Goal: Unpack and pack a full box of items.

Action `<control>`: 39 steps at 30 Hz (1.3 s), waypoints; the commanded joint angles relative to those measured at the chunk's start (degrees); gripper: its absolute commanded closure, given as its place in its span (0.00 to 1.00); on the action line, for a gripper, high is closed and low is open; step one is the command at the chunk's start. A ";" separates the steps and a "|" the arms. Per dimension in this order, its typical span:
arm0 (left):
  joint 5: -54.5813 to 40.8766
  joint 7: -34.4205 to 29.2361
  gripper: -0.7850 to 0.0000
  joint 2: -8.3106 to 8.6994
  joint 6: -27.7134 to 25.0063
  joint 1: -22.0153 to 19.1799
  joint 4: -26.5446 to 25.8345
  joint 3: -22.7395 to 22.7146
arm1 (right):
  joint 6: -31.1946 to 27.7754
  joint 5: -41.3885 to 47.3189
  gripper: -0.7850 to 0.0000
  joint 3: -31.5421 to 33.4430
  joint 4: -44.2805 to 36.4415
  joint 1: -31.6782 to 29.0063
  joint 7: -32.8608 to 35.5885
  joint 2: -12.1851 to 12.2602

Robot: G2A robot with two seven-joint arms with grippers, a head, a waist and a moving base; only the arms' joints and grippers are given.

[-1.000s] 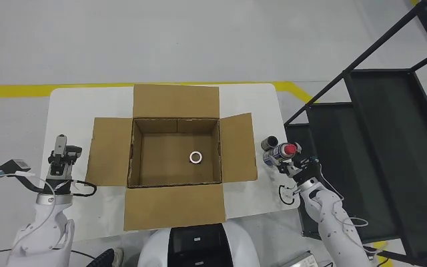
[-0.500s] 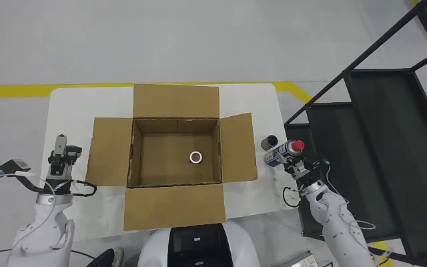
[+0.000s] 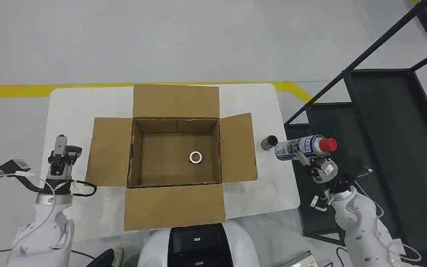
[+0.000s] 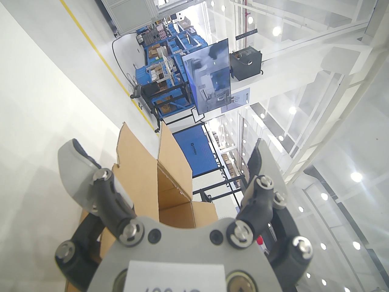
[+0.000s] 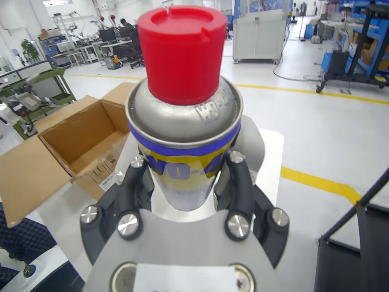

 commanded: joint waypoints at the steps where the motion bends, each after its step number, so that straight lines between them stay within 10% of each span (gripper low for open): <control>1: 0.00 0.00 0.00 0.00 0.00 0.00 0.00 0.00 | -0.29 0.35 1.00 -0.52 -5.29 -0.67 1.05 -0.03; 10: 0.00 0.00 0.00 0.00 0.00 0.00 0.00 0.00 | -6.21 7.93 1.00 -11.01 -16.78 1.44 15.10 0.03; 20: 0.00 0.00 0.00 0.00 0.00 0.00 0.00 0.00 | 0.53 33.51 1.00 -24.17 -15.03 11.45 43.60 0.51; 39: 0.00 0.00 0.00 0.00 0.00 0.00 0.00 0.00 | 3.48 36.60 1.00 -25.11 -14.84 13.28 47.41 0.66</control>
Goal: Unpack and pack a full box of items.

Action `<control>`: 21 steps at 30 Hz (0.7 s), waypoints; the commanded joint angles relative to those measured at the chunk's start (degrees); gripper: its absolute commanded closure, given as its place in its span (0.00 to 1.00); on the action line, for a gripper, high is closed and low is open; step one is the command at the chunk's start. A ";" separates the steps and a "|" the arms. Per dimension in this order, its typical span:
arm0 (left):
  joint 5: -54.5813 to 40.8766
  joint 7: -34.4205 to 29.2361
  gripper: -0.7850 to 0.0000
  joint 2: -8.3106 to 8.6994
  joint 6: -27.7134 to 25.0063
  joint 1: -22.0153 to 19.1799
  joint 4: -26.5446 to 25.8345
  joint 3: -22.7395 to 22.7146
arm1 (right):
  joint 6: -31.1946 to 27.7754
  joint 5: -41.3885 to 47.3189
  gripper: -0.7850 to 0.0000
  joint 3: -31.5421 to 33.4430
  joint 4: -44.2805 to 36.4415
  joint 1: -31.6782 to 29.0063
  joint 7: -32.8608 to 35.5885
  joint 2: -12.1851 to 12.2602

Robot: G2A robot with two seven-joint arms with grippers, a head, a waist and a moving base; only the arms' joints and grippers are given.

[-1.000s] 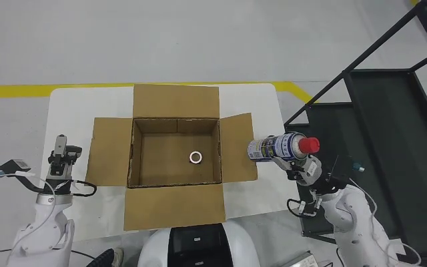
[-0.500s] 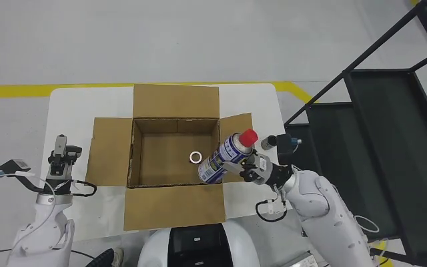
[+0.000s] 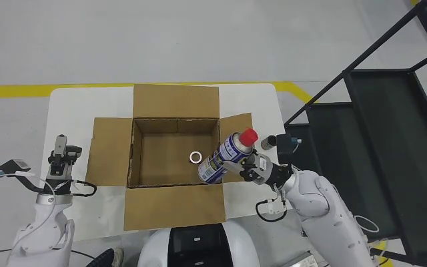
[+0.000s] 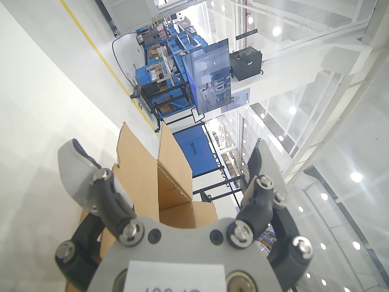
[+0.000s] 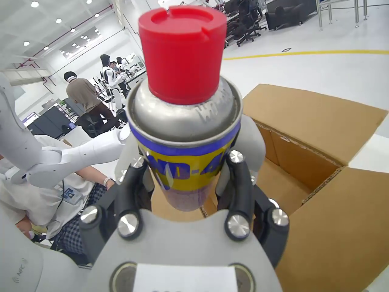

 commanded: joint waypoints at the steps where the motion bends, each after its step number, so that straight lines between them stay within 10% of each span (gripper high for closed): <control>1: 0.00 0.00 0.00 0.00 0.00 0.00 0.00 0.00 | 2.22 2.17 1.00 -1.46 -0.13 1.78 3.85 0.06; 21: 0.00 0.00 0.00 0.00 0.00 0.00 0.00 0.00 | 30.25 18.62 1.00 -23.14 16.56 31.70 31.40 -3.01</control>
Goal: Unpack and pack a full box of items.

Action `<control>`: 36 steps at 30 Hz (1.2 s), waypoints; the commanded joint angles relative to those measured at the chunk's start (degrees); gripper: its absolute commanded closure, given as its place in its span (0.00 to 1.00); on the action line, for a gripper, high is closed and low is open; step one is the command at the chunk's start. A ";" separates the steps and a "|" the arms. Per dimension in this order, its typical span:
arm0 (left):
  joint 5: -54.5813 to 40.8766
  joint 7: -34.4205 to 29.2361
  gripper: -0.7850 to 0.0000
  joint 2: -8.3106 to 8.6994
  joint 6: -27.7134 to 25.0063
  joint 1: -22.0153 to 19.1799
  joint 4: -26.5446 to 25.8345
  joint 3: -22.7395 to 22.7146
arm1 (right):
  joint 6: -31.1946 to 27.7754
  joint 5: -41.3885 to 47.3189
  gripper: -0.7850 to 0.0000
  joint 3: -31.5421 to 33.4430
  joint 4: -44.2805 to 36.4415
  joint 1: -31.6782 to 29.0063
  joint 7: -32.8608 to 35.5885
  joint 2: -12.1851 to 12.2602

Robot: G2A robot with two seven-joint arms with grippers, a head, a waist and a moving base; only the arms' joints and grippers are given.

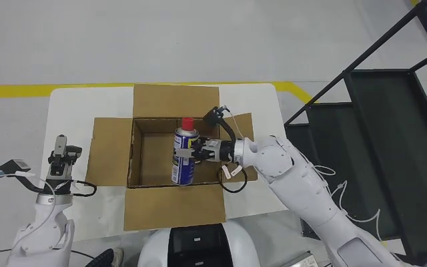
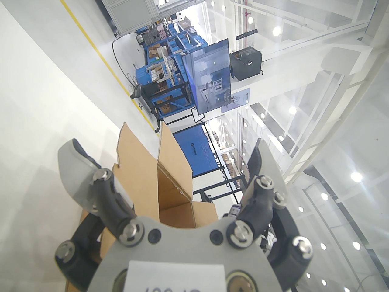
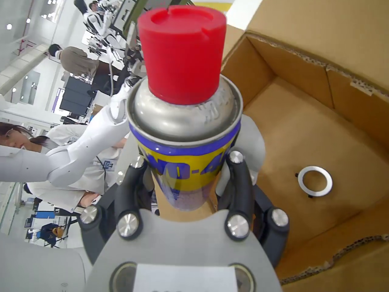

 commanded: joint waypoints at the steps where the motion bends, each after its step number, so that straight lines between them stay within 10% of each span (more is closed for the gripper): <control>1: 0.00 0.00 0.00 0.00 0.00 0.00 0.00 0.00 | 1.80 -0.09 1.00 -1.08 1.75 1.46 -0.54 -0.36; 20: 0.00 0.00 0.00 0.00 0.00 0.00 0.00 0.00 | 4.01 0.03 1.00 -1.83 2.81 1.95 -1.37 -0.65; 36: 0.00 0.00 0.00 0.00 0.00 0.00 0.00 0.00 | 22.29 7.45 1.00 -17.70 25.10 21.49 6.72 -7.99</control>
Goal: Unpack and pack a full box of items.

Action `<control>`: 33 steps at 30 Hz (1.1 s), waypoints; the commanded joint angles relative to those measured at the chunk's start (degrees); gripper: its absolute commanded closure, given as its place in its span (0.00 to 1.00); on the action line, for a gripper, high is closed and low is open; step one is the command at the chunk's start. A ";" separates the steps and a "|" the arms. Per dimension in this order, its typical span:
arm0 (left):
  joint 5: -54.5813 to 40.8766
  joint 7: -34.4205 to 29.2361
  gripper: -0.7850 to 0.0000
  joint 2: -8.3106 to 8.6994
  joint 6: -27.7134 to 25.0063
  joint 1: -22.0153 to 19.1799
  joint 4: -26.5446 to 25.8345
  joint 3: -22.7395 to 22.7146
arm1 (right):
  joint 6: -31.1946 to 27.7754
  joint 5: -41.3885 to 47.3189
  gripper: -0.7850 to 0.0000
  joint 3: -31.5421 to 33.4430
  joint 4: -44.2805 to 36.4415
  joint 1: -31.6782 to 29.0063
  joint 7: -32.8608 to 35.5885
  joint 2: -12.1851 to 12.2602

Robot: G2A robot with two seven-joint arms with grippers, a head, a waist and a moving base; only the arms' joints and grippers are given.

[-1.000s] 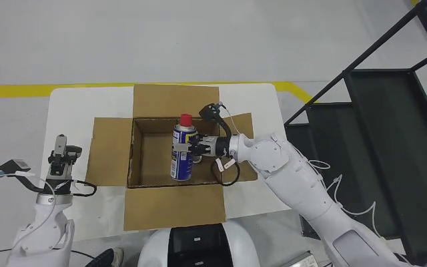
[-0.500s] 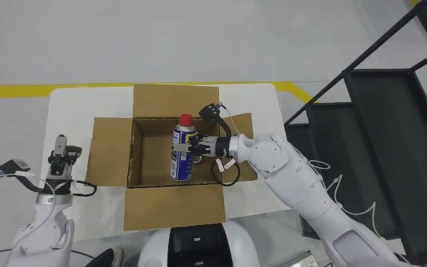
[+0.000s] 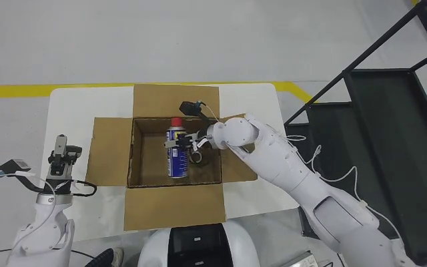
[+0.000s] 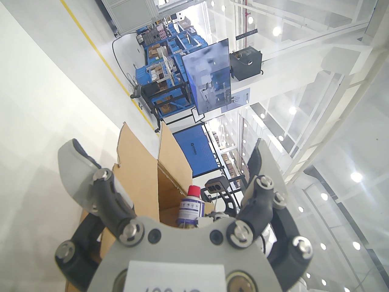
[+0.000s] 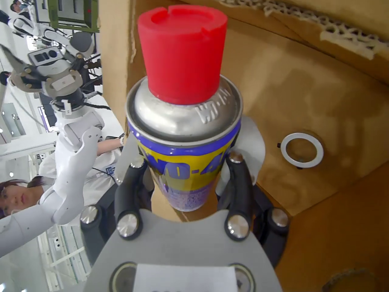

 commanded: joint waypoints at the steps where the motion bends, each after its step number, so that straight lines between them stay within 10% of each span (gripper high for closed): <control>1: 0.00 0.00 0.00 0.00 0.00 0.00 0.00 0.00 | 0.76 0.20 1.00 -1.62 1.95 1.17 0.63 -0.80; 17: 0.00 0.00 0.00 0.00 0.00 0.00 0.00 0.00 | 6.01 -2.10 1.00 -8.53 10.74 5.99 1.03 -5.59; 19: 0.00 0.00 0.00 0.00 0.00 0.00 0.00 0.00 | 6.40 -2.18 0.55 -8.79 11.13 6.20 1.14 -5.97; 20: 0.00 0.00 0.00 0.00 0.00 0.00 0.00 0.00 | 6.86 -2.61 0.06 -8.92 11.28 6.29 0.90 -6.11; 21: 0.00 0.00 0.00 0.00 0.00 0.00 0.00 0.00 | 7.05 -2.71 0.00 -8.93 11.13 6.28 0.82 -6.22; 33: 0.00 0.00 0.00 0.00 0.00 0.00 0.00 0.00 | 10.25 -7.57 0.00 -4.68 0.90 2.60 1.64 -4.01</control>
